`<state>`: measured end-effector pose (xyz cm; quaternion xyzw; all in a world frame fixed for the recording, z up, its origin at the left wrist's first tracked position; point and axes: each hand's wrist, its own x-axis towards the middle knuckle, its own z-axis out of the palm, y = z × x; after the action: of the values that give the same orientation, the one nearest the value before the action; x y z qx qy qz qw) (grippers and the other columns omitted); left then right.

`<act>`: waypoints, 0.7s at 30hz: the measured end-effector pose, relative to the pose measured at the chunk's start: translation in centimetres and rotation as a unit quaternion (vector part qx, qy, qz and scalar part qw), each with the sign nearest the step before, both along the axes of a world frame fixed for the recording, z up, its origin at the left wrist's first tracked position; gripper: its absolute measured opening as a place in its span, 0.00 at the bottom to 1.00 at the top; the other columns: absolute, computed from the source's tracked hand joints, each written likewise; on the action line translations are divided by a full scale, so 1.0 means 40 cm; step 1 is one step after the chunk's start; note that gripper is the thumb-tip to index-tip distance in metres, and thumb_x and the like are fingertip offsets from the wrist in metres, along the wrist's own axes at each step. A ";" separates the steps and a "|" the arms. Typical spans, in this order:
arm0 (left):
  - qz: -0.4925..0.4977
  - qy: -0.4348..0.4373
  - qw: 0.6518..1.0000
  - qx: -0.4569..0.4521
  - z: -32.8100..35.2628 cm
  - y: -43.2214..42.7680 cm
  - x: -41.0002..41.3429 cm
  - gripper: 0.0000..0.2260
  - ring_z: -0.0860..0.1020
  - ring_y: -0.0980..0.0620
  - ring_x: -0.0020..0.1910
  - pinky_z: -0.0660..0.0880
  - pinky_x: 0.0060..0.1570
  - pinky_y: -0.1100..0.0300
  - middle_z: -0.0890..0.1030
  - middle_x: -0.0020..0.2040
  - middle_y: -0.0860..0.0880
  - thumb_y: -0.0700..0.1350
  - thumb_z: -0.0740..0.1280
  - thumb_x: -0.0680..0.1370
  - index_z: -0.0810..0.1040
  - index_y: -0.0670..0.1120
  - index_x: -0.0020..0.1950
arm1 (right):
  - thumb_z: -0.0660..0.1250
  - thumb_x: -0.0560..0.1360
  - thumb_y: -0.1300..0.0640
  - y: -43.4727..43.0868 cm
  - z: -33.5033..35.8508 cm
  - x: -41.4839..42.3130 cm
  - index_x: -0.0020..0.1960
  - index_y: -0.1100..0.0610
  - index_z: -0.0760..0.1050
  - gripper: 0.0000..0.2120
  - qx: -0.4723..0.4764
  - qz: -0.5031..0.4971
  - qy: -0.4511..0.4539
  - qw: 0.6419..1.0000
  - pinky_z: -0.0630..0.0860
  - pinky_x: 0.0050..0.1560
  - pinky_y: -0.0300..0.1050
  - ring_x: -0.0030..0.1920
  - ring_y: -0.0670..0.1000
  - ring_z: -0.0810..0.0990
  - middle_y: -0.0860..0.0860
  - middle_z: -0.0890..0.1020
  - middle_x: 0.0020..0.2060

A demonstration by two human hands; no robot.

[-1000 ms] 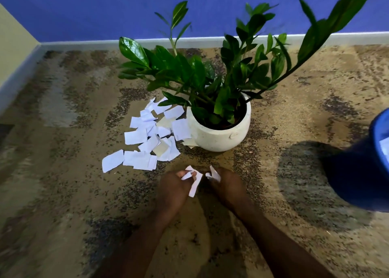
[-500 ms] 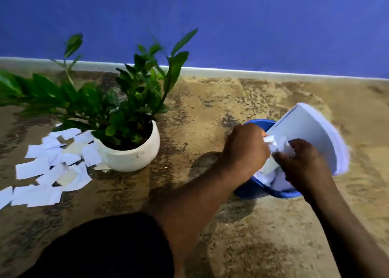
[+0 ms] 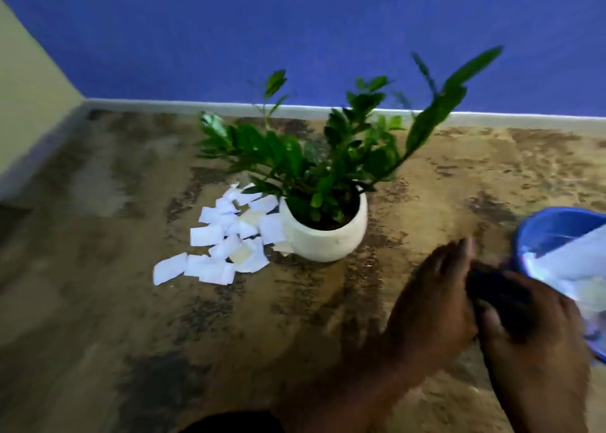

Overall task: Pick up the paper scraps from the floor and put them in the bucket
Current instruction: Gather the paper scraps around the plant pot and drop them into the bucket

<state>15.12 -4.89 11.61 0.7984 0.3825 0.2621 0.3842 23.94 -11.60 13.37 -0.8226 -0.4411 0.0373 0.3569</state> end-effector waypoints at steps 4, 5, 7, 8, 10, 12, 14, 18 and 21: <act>0.122 0.016 0.990 -0.075 -0.168 -0.006 -0.263 0.22 0.60 0.54 0.75 0.57 0.74 0.59 0.62 0.75 0.53 0.52 0.56 0.81 0.59 0.54 0.76 | 0.75 0.65 0.68 0.062 -0.102 -0.230 0.61 0.62 0.75 0.25 -0.049 0.086 0.113 0.989 0.76 0.49 0.47 0.48 0.58 0.80 0.63 0.75 0.58; 0.155 0.021 0.983 -0.099 -0.206 -0.002 -0.336 0.21 0.60 0.55 0.74 0.56 0.74 0.58 0.62 0.75 0.54 0.54 0.56 0.81 0.61 0.55 0.75 | 0.75 0.65 0.68 0.079 -0.136 -0.280 0.61 0.63 0.75 0.25 -0.069 0.116 0.113 0.984 0.76 0.49 0.48 0.50 0.61 0.80 0.63 0.74 0.59; 0.205 0.108 0.971 -0.054 -0.263 0.022 -0.479 0.22 0.58 0.54 0.75 0.50 0.75 0.64 0.60 0.75 0.53 0.54 0.56 0.81 0.58 0.55 0.75 | 0.75 0.67 0.64 0.121 -0.200 -0.375 0.64 0.63 0.74 0.27 -0.107 0.164 0.130 0.972 0.77 0.53 0.52 0.56 0.63 0.78 0.63 0.72 0.63; 0.246 0.143 0.959 -0.015 -0.287 0.043 -0.543 0.23 0.59 0.51 0.75 0.49 0.74 0.65 0.60 0.76 0.51 0.55 0.56 0.81 0.57 0.54 0.74 | 0.75 0.68 0.60 0.143 -0.226 -0.414 0.66 0.62 0.72 0.28 -0.126 0.184 0.133 0.966 0.75 0.58 0.54 0.61 0.63 0.75 0.63 0.70 0.66; 0.319 0.215 0.921 0.057 -0.324 0.105 -0.663 0.28 0.63 0.44 0.73 0.56 0.72 0.54 0.63 0.75 0.44 0.60 0.59 0.78 0.60 0.50 0.75 | 0.72 0.72 0.51 0.207 -0.277 -0.503 0.71 0.58 0.66 0.32 -0.165 0.237 0.107 0.951 0.63 0.68 0.49 0.69 0.60 0.66 0.60 0.65 0.71; 0.332 0.307 0.892 0.019 -0.352 0.181 -0.756 0.39 0.57 0.41 0.75 0.54 0.73 0.46 0.57 0.77 0.42 0.68 0.60 0.72 0.53 0.50 0.77 | 0.67 0.73 0.41 0.280 -0.311 -0.582 0.75 0.54 0.59 0.36 -0.208 0.297 0.044 0.931 0.55 0.72 0.47 0.74 0.58 0.59 0.56 0.60 0.75; 0.325 0.377 0.867 -0.012 -0.388 0.246 -0.822 0.48 0.53 0.40 0.76 0.51 0.72 0.41 0.52 0.78 0.40 0.76 0.57 0.66 0.46 0.52 0.78 | 0.68 0.70 0.37 0.347 -0.342 -0.630 0.72 0.48 0.64 0.35 -0.182 0.358 -0.062 0.914 0.59 0.72 0.54 0.73 0.61 0.61 0.57 0.63 0.74; 0.299 0.432 0.851 -0.026 -0.446 0.312 -0.886 0.48 0.58 0.38 0.74 0.57 0.68 0.35 0.56 0.77 0.40 0.77 0.53 0.64 0.49 0.54 0.77 | 0.68 0.72 0.41 0.428 -0.414 -0.675 0.76 0.47 0.58 0.36 -0.227 0.391 -0.018 0.892 0.62 0.70 0.53 0.76 0.60 0.54 0.58 0.52 0.77; 0.281 0.426 0.860 -0.015 -0.489 0.306 -0.903 0.43 0.55 0.40 0.76 0.48 0.71 0.35 0.56 0.77 0.41 0.77 0.52 0.67 0.55 0.55 0.76 | 0.67 0.71 0.38 0.471 -0.466 -0.678 0.77 0.47 0.52 0.40 -0.234 0.367 -0.032 0.900 0.64 0.69 0.54 0.76 0.60 0.55 0.59 0.52 0.77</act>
<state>-21.00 7.36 -7.96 0.6848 0.7209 -0.0121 0.1059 -3.18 7.24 -5.26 -0.6632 -0.7013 0.2411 0.1012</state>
